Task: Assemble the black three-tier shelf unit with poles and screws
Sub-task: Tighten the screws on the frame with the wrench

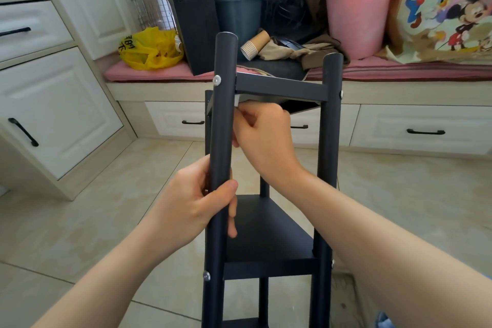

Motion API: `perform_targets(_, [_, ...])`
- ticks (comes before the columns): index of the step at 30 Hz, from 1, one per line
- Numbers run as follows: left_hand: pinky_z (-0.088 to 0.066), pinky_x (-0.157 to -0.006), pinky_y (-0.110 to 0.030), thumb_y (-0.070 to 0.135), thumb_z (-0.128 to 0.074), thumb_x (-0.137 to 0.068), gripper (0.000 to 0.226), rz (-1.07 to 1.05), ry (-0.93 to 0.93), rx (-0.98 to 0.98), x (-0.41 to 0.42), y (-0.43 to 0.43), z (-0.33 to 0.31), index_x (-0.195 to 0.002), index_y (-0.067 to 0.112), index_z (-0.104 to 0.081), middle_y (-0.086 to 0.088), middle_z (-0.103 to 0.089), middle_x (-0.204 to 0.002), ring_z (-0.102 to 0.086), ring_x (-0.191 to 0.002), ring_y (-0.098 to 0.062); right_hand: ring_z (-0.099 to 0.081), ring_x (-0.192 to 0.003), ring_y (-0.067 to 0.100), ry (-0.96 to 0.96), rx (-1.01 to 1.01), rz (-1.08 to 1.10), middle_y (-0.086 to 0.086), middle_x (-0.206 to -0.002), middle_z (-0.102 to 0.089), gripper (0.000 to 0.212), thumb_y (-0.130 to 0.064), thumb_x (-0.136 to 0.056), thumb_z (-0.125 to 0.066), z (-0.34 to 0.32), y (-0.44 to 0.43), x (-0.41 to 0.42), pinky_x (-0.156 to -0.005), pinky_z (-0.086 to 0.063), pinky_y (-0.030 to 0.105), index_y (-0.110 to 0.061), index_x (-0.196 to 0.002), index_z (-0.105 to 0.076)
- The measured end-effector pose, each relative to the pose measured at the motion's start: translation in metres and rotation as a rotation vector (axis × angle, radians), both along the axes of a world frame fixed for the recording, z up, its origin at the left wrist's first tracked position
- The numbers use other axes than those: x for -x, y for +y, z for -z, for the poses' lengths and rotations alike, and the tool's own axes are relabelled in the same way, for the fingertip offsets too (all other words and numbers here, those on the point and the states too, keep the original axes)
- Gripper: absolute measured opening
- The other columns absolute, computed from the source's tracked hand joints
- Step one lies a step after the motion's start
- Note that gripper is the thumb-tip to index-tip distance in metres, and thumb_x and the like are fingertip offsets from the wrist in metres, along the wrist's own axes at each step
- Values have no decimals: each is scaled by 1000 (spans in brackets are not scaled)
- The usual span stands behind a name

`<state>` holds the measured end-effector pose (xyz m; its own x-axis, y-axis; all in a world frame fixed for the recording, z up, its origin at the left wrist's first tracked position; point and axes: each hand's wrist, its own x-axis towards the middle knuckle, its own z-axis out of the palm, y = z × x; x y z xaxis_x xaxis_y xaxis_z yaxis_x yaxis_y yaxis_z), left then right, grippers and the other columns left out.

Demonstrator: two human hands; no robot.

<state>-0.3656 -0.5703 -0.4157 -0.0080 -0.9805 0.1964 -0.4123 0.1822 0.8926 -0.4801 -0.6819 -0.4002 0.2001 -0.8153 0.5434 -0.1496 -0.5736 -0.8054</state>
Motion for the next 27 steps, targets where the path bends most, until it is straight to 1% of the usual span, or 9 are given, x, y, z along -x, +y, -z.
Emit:
perform_targets(2, [-58, -58, -42, 37, -58, -83, 31, 10, 11, 7, 1, 0, 0, -93, 9, -52, -12, -65, -61, -69, -50, -31, -60, -51, 9, 5, -34, -16, -5, -49, -61, 37, -14, -96, -58, 0, 0, 2, -60, -51, 28, -8, -60, -62])
perform_targets(4, [-58, -59, -40, 40, -57, -82, 32, 16, 10, 10, 1, 0, 0, -94, 11, -52, -13, -65, -62, -69, -50, -31, -60, -52, 16, 17, -37, -14, 3, -50, -62, 36, -14, -95, -57, -1, 1, 5, -60, -51, 32, -2, -62, -63])
perform_targets(7, [-59, -58, -41, 37, -59, -84, 30, 8, 12, 5, 0, 0, 1, -93, 9, -51, -13, -65, -62, -69, -50, -31, -57, -56, 29, 16, -7, 6, 15, -54, -60, 34, -12, -93, -57, -3, 0, 8, -62, -46, 39, 4, -64, -62])
perform_targets(9, [-59, -56, -38, 31, -60, -87, 26, -2, 11, 7, -2, -1, 2, -91, 8, -51, -12, -66, -62, -68, -49, -31, -54, -56, 30, 12, 14, 13, 19, -55, -59, 32, -10, -91, -58, -6, 1, 11, -61, -44, 39, 6, -65, -63])
perform_targets(12, [-57, -55, -33, 35, -60, -85, 28, -9, 9, 20, -2, -1, 2, -90, 9, -51, -10, -66, -63, -68, -49, -30, -53, -58, 25, 23, 33, 29, 19, -57, -60, 28, -8, -91, -58, -8, 1, 14, -59, -42, 35, 6, -68, -67])
perform_targets(16, [-56, -52, -33, 23, -56, -89, 17, -31, 22, 12, -2, -3, 3, -89, 8, -50, -9, -65, -62, -68, -47, -32, -54, -58, 26, 34, 33, 25, 17, -60, -62, 28, -10, -93, -58, -9, 3, 16, -61, -43, 38, 5, -71, -69])
perform_targets(21, [-54, -52, -27, 23, -55, -89, 17, -43, 11, 13, -3, -2, 3, -89, 7, -50, -9, -66, -62, -68, -48, -31, -51, -59, 32, 48, 73, 34, 17, -55, -55, 32, -11, -92, -60, -15, 4, 13, -61, -43, 41, 6, -64, -63])
perform_targets(23, [-54, -52, -28, 23, -55, -89, 17, -47, 11, 14, -4, -2, 3, -89, 7, -50, -10, -66, -62, -68, -48, -32, -48, -58, 31, 50, 71, 34, 16, -53, -52, 34, -11, -91, -60, -16, 4, 11, -60, -44, 40, 5, -61, -59])
perform_targets(27, [-55, -53, -30, 16, -58, -97, 15, -56, 0, 15, -6, -1, 3, -90, 5, -50, -9, -66, -63, -67, -48, -32, -57, -61, 27, 67, 52, -2, 14, -59, -61, 29, -12, -92, -60, -17, 3, 11, -62, -47, 37, 3, -69, -69])
